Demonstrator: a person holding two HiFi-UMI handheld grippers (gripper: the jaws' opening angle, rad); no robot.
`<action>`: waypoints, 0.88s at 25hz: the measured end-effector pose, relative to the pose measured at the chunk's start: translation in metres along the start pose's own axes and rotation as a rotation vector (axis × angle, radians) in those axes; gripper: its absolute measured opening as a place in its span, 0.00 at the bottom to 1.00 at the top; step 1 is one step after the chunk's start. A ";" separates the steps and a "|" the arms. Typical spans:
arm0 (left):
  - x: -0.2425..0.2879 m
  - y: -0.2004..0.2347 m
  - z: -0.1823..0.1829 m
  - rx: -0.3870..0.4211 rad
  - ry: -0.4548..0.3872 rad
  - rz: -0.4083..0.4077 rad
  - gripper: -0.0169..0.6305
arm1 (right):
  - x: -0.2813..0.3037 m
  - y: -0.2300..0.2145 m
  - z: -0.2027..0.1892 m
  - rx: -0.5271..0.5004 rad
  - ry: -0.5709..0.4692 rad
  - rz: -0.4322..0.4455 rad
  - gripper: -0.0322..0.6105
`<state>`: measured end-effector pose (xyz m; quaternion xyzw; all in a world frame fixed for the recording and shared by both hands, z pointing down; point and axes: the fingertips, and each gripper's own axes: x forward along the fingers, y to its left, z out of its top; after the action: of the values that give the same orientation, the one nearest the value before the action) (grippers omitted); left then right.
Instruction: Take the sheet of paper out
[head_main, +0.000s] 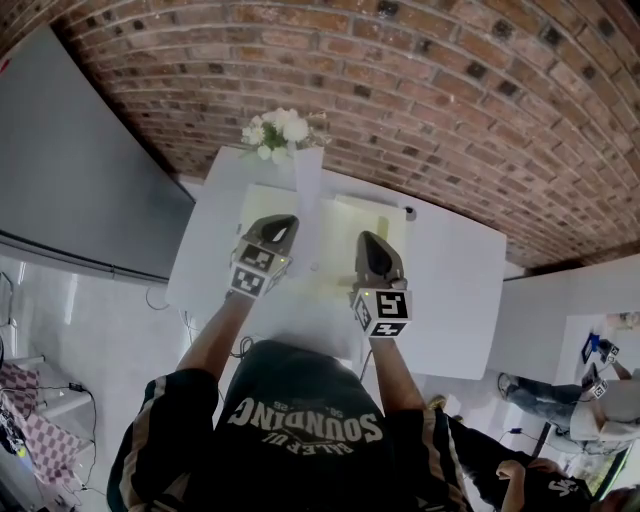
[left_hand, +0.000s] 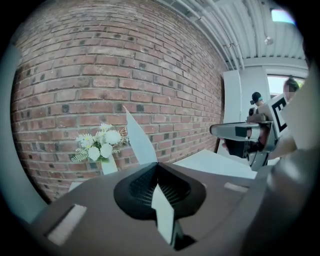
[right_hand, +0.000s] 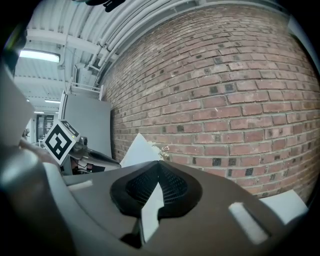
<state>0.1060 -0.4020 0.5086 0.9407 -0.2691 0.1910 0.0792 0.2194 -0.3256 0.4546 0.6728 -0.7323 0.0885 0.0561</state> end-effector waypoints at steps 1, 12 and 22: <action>0.000 -0.001 0.001 -0.009 -0.004 -0.003 0.04 | -0.001 -0.001 0.000 -0.001 0.001 -0.002 0.04; -0.003 -0.009 0.013 -0.020 -0.035 -0.025 0.04 | -0.006 -0.008 -0.005 -0.001 0.017 -0.025 0.04; -0.002 -0.013 0.009 -0.022 -0.025 -0.034 0.04 | -0.007 -0.010 -0.010 0.000 0.028 -0.034 0.04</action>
<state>0.1143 -0.3926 0.4985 0.9465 -0.2562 0.1748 0.0892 0.2295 -0.3178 0.4632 0.6839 -0.7199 0.0971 0.0678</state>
